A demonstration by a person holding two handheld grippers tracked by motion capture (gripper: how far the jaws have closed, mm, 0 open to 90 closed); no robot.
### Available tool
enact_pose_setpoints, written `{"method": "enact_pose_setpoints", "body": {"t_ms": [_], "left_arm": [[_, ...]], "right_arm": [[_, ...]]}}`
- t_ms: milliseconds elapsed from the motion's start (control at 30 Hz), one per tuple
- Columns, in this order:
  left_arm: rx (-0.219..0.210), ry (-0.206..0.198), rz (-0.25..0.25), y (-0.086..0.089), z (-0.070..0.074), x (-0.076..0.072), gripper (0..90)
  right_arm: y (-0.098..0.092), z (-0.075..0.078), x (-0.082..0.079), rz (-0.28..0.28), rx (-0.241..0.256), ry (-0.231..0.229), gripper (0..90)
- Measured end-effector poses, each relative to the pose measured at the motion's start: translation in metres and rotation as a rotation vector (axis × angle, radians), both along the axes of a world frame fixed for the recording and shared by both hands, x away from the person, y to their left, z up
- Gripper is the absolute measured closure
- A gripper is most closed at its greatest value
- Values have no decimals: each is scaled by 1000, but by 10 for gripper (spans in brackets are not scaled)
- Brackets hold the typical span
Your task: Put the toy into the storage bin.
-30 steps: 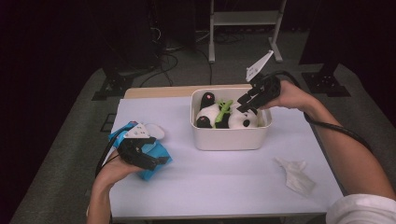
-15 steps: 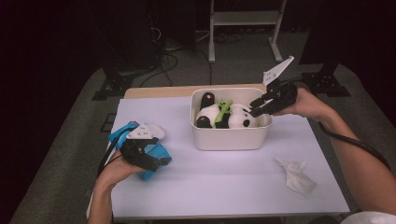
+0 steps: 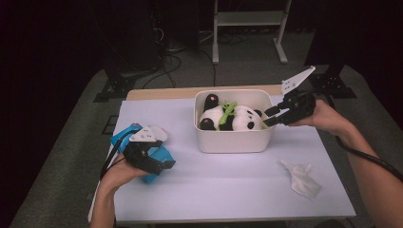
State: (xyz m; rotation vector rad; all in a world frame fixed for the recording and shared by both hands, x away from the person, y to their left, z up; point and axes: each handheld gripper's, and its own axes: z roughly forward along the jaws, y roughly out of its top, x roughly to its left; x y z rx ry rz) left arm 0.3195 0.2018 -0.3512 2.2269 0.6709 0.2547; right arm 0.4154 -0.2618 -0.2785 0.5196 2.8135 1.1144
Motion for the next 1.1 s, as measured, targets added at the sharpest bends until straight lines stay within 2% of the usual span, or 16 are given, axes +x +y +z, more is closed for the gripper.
{"method": "enact_pose_setpoints", "body": {"t_ms": [867,1100], "left_arm": [[5,7,-12,-3,-3,0,99],[7,7,-14,-4,-4,0,99]], "right_arm": [[-30,-26,-25,-65,42,35,497],[-46,-40,-35,-94,69,54,488]]}}
